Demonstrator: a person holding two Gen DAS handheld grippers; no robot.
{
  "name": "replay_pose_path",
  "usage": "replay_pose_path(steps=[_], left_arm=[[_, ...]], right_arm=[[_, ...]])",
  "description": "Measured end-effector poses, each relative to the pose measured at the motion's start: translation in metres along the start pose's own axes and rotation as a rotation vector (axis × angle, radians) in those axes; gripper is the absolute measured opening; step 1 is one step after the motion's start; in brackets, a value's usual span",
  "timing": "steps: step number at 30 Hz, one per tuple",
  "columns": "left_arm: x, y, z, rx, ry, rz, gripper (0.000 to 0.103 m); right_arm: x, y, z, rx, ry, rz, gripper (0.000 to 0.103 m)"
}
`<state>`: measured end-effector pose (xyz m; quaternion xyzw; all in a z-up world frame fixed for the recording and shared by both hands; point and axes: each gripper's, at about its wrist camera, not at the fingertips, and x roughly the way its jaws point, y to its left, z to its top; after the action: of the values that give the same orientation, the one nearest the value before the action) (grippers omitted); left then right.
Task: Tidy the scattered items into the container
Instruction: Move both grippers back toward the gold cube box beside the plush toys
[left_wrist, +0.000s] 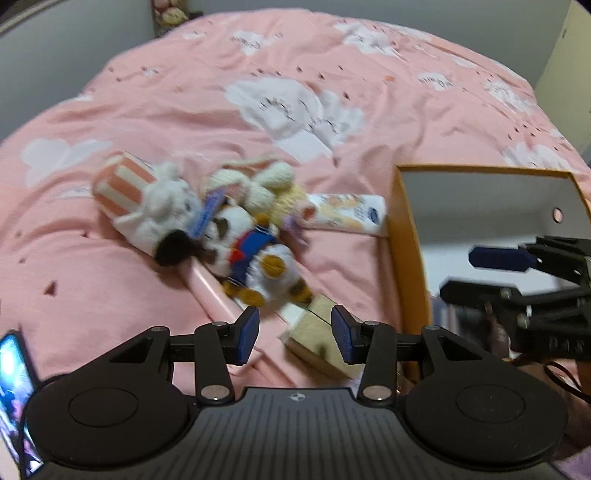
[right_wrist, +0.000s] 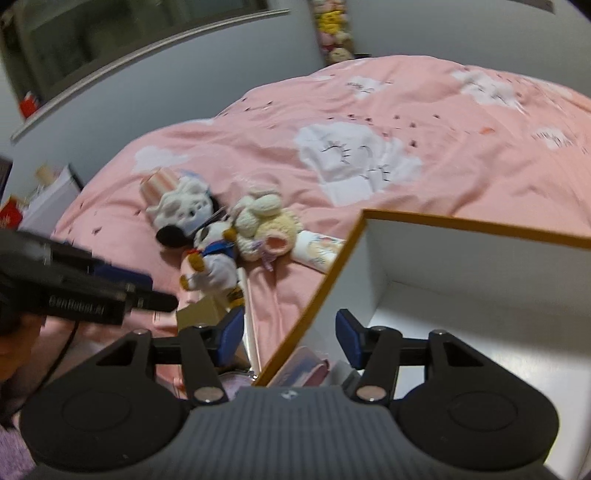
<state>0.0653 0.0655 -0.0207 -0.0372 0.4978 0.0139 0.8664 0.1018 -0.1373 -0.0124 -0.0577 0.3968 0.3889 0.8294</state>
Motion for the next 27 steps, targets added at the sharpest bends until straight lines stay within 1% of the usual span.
replay_pose_path(steps=[2, 4, 6, 7, 9, 11, 14, 19, 22, 25, 27], left_arm=[[-0.002, 0.000, -0.001, 0.031, -0.023, 0.004, 0.050], [-0.004, -0.002, -0.002, 0.075, -0.019, -0.022, 0.051], [-0.006, -0.006, -0.004, 0.137, -0.017, -0.068, 0.060], [-0.007, -0.008, -0.005, 0.171, -0.023, -0.078, 0.065], [-0.007, -0.012, -0.008, 0.225, -0.032, -0.075, 0.067], [-0.004, -0.016, -0.011, 0.253, -0.023, -0.078, 0.071], [0.003, -0.021, -0.014, 0.285, -0.003, -0.089, 0.073], [0.017, -0.027, -0.020, 0.345, 0.027, -0.083, 0.074], [0.027, -0.030, -0.018, 0.355, 0.040, -0.083, 0.074], [0.037, -0.031, -0.019, 0.361, 0.068, -0.095, 0.075], [0.041, -0.031, -0.019, 0.359, 0.079, -0.107, 0.074]], right_arm=[[0.002, 0.008, 0.000, -0.058, 0.007, -0.003, 0.058], [0.005, 0.016, -0.001, -0.124, 0.013, 0.005, 0.058], [0.009, 0.021, 0.000, -0.185, 0.016, 0.010, 0.059], [0.011, 0.024, 0.000, -0.217, 0.021, 0.005, 0.061], [0.016, 0.029, 0.001, -0.273, 0.047, -0.009, 0.062], [0.021, 0.033, 0.002, -0.302, 0.080, -0.009, 0.063], [0.027, 0.037, 0.001, -0.336, 0.123, -0.004, 0.063], [0.028, 0.038, -0.002, -0.387, 0.144, -0.019, 0.063], [0.029, 0.033, -0.003, -0.394, 0.158, 0.004, 0.062], [0.030, 0.034, -0.003, -0.435, 0.170, 0.030, 0.061], [0.032, 0.035, -0.003, -0.480, 0.184, 0.049, 0.057]])
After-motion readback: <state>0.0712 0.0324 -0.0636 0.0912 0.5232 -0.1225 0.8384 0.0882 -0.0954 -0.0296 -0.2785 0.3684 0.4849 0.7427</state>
